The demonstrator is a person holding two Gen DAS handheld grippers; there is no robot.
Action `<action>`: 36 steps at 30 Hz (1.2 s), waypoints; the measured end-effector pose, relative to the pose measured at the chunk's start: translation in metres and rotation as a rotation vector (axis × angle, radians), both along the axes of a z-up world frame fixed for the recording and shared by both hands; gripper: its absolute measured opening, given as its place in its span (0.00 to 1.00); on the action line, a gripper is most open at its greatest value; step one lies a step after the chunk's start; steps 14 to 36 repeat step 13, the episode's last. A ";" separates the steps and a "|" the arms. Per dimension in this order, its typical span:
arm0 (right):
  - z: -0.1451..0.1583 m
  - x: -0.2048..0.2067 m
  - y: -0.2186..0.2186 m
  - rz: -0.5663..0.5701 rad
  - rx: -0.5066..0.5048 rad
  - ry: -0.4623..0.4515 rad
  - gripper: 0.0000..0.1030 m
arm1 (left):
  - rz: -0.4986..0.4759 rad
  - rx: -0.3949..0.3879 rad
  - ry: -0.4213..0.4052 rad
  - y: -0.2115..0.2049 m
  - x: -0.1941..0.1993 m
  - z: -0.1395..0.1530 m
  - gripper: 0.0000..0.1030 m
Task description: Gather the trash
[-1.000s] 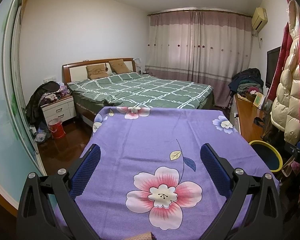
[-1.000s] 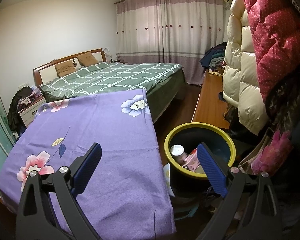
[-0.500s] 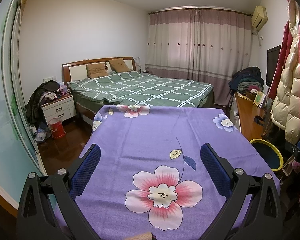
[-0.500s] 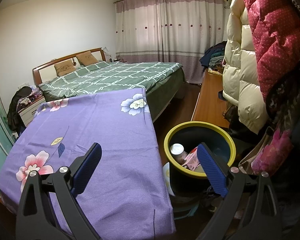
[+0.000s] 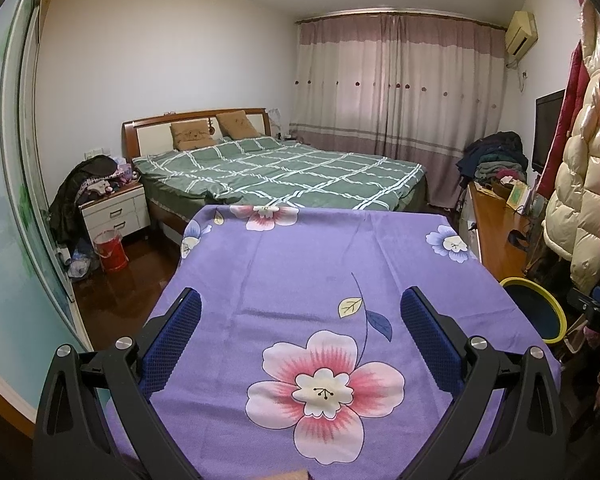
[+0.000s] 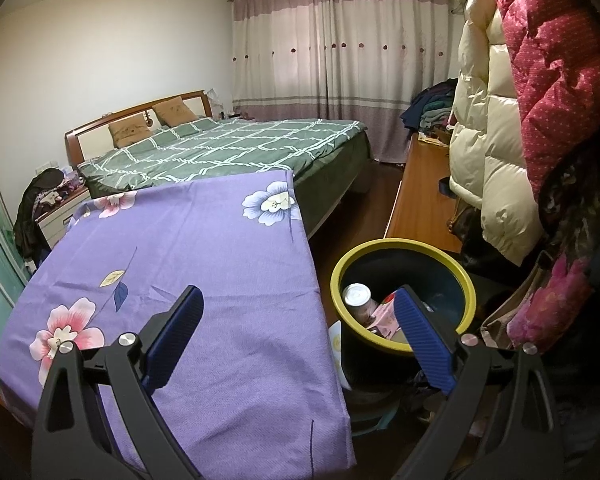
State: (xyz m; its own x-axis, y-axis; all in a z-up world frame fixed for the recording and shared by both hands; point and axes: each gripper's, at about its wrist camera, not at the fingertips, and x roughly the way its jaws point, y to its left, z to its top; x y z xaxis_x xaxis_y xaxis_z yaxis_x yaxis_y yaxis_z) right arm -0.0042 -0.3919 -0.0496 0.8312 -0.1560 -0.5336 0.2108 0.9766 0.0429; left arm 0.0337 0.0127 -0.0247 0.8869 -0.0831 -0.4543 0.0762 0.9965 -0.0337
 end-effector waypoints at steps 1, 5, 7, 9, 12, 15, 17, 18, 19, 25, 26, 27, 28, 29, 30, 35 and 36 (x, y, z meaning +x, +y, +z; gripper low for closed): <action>-0.001 0.001 0.001 0.000 0.000 0.002 0.89 | -0.003 -0.008 0.004 0.001 0.002 -0.001 0.95; 0.002 0.017 0.005 0.036 0.001 0.010 0.90 | -0.014 -0.029 0.021 0.002 0.016 -0.001 0.95; 0.007 0.034 0.009 0.077 0.012 0.010 0.93 | -0.014 -0.015 0.043 0.000 0.034 -0.004 0.95; 0.008 0.059 0.016 0.105 0.006 0.020 0.93 | -0.001 0.009 0.101 0.002 0.071 -0.016 0.95; -0.006 0.113 0.026 0.160 0.045 0.085 0.93 | 0.023 0.015 0.194 0.007 0.123 -0.039 0.95; -0.013 0.131 0.029 0.178 0.067 0.112 0.93 | 0.031 0.024 0.221 0.008 0.139 -0.047 0.95; -0.013 0.131 0.029 0.178 0.067 0.112 0.93 | 0.031 0.024 0.221 0.008 0.139 -0.047 0.95; -0.013 0.131 0.029 0.178 0.067 0.112 0.93 | 0.031 0.024 0.221 0.008 0.139 -0.047 0.95; -0.013 0.131 0.029 0.178 0.067 0.112 0.93 | 0.031 0.024 0.221 0.008 0.139 -0.047 0.95; -0.013 0.131 0.029 0.178 0.067 0.112 0.93 | 0.031 0.024 0.221 0.008 0.139 -0.047 0.95; -0.013 0.131 0.029 0.178 0.067 0.112 0.93 | 0.031 0.024 0.221 0.008 0.139 -0.047 0.95; -0.013 0.131 0.029 0.178 0.067 0.112 0.93 | 0.031 0.024 0.221 0.008 0.139 -0.047 0.95; -0.013 0.131 0.029 0.178 0.067 0.112 0.93 | 0.031 0.024 0.221 0.008 0.139 -0.047 0.95; -0.013 0.131 0.029 0.178 0.067 0.112 0.93 | 0.031 0.024 0.221 0.008 0.139 -0.047 0.95; -0.013 0.131 0.029 0.178 0.067 0.112 0.93 | 0.031 0.024 0.221 0.008 0.139 -0.047 0.95; -0.013 0.131 0.029 0.178 0.067 0.112 0.93 | 0.031 0.024 0.221 0.008 0.139 -0.047 0.95; -0.013 0.131 0.029 0.178 0.067 0.112 0.93 | 0.031 0.024 0.221 0.008 0.139 -0.047 0.95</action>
